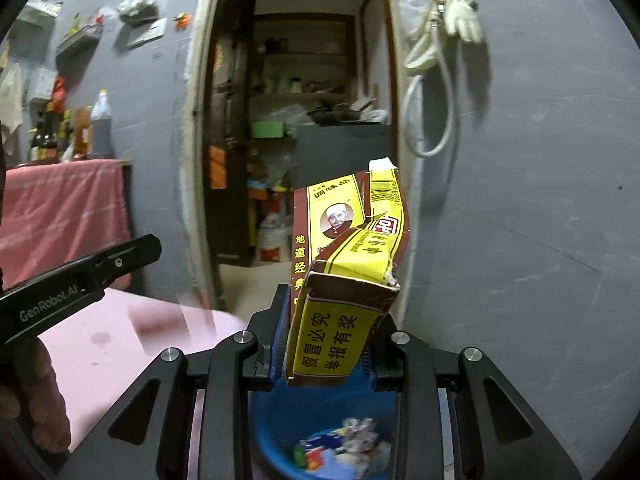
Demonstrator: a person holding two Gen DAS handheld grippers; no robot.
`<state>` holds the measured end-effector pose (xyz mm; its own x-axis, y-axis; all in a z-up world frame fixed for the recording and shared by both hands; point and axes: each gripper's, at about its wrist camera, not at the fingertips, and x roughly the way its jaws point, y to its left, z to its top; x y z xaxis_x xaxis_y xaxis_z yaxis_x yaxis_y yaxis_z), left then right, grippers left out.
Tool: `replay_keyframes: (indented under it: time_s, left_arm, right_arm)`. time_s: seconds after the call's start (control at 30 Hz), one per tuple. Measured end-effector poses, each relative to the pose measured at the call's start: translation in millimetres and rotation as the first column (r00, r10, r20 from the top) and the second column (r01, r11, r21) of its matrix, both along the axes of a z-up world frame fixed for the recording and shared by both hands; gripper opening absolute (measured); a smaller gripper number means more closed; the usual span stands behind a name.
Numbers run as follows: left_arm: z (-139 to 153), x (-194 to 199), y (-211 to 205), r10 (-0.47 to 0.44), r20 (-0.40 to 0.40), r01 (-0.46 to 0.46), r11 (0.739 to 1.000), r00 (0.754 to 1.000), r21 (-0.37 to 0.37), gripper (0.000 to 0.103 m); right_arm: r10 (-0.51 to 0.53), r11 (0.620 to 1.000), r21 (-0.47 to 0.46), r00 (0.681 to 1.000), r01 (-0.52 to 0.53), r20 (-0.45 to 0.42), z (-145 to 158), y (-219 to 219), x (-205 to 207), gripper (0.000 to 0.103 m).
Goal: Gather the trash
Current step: 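Carry the red lighter with the left tool while the right tool carries the yellow box to the basin, then open both tools over the basin to drop the lighter and box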
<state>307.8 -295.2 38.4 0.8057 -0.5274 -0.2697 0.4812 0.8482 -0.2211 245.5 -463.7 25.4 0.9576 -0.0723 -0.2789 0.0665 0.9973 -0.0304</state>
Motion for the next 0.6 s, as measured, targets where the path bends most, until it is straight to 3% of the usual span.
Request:
replay_keyframes:
  time_s: [0.13,0.3,0.4,0.53,0.6]
  left_arm:
    - [-9.3,18.7,-36.1,-0.043,-0.069,0.044,0.999,0.997,0.016,0.019]
    - [-30.6,49.9,-69.3,-0.071,-0.219,0.083,0.996,0.973,0.046,0.019]
    - [-40.2,55.4,-74.2,-0.053,-0.237,0.072,0.995,0.97,0.069,0.019]
    - [-52.3,57.0,-72.7,-0.026,-0.262,0.05,0.995,0.965,0.084,0.019]
    - [-54.2,58.3,-68.7,-0.021,-0.28,0.043,0.996,0.96,0.074,0.02]
  right_arm:
    - [-0.017,1.0,-0.012,0.998,0.016,-0.058,-12.3,-25.9,16.4,0.028]
    - [-0.007,0.999,0.044,0.983,0.015,-0.181,-38.6,-51.5,41.7,0.029]
    - [0.007,0.998,0.062,0.97,0.009,-0.245,-52.5,-56.9,52.5,0.029]
    - [0.023,0.998,0.069,0.958,-0.003,-0.287,-64.3,-57.1,57.0,0.045]
    - [0.022,0.998,0.067,0.957,-0.003,-0.29,-65.3,-56.6,55.9,0.045]
